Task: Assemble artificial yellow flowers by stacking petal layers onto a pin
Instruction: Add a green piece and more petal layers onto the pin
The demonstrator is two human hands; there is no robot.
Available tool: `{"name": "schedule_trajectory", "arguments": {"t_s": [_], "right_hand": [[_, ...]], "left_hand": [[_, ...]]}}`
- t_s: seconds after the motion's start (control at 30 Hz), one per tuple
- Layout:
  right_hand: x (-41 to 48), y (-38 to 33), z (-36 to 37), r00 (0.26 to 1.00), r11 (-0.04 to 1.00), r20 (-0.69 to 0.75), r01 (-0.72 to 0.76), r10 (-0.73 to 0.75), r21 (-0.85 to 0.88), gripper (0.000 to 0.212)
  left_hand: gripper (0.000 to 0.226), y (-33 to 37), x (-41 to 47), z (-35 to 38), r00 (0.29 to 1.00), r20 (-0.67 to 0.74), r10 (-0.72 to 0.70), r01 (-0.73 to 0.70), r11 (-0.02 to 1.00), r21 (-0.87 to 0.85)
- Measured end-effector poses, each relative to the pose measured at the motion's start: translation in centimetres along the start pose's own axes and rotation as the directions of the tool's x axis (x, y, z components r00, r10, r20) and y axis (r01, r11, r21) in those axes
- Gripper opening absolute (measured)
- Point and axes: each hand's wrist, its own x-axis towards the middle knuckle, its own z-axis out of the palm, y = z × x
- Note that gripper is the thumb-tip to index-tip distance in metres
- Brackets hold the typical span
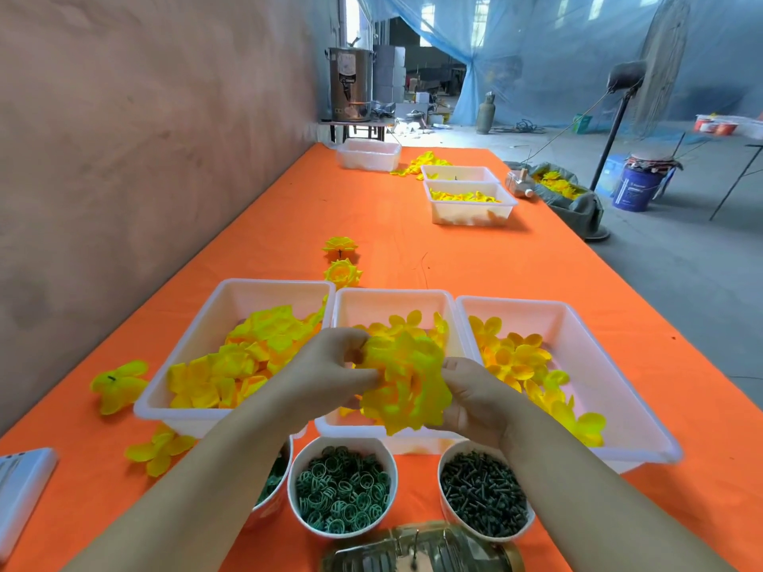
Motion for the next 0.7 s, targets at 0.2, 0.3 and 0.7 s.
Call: {"name": "schedule_trajectory", "arguments": {"t_s": [0.2, 0.3, 0.7], "right_hand": [[1.7, -0.5, 1.0, 0.99, 0.993, -0.136, -0.011, 0.026, 0.113, 0.043], [3.2, -1.0, 1.4, 0.974, 0.983, -0.201, 0.07, -0.104, -0.17, 0.036], [21.9, -7.2, -0.1, 0.879, 0.97, -0.473, 0.055, 0.066, 0.237, 0.015]], "left_hand": [[0.027, -2.3, 2.4, -0.2, 0.911, -0.398, -0.11, 0.093, 0.994, -0.062], [0.027, -2.9, 3.3, -0.3, 0.893, -0.433, -0.121, 0.073, 0.989, -0.126], [0.008, -6.4, 6.4, -3.4, 0.893, -0.437, -0.106, 0.13, 0.991, 0.026]]}}
